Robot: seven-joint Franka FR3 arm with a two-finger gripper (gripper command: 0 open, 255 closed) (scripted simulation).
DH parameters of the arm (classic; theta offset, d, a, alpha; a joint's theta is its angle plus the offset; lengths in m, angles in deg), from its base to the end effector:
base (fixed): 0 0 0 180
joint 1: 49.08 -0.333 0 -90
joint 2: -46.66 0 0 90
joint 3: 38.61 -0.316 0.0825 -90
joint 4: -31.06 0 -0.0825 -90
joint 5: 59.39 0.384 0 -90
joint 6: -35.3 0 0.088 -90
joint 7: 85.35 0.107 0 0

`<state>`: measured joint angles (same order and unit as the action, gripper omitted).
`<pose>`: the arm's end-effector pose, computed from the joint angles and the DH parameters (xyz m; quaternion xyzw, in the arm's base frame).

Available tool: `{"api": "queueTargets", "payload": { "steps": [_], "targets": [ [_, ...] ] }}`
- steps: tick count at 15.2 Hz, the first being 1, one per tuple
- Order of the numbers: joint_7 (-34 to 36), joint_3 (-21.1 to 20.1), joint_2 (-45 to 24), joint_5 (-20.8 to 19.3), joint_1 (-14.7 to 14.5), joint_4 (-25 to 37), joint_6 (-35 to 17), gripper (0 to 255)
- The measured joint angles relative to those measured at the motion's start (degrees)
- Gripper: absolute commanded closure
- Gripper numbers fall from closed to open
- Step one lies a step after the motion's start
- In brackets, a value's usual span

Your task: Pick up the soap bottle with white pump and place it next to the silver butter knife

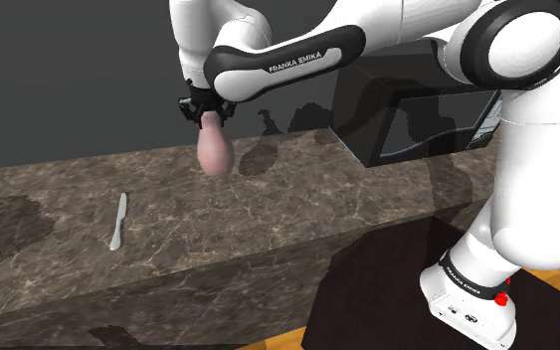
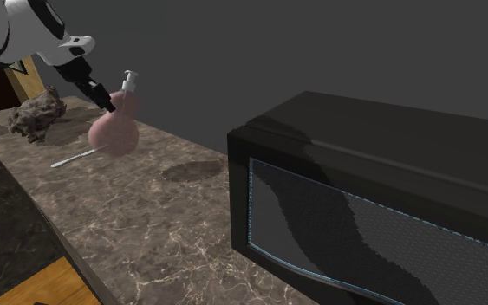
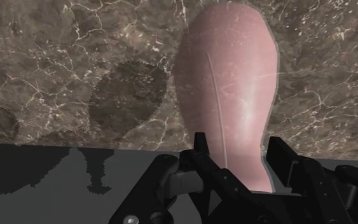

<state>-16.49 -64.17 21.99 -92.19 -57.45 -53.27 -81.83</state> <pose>0.6213 0.3204 0.4722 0.9557 -0.2170 0.1950 0.0379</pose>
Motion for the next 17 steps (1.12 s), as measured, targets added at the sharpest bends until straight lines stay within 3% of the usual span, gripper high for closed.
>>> {"api": "queueTargets", "payload": {
  "steps": [7, 17],
  "targets": [
    [4.08, 1.55, -14.02, -4.70, -9.02, 16.24, 4.52, 255],
    [7.06, 2.64, -16.83, -6.65, -9.36, 13.49, -0.54, 255]
  ]
}}
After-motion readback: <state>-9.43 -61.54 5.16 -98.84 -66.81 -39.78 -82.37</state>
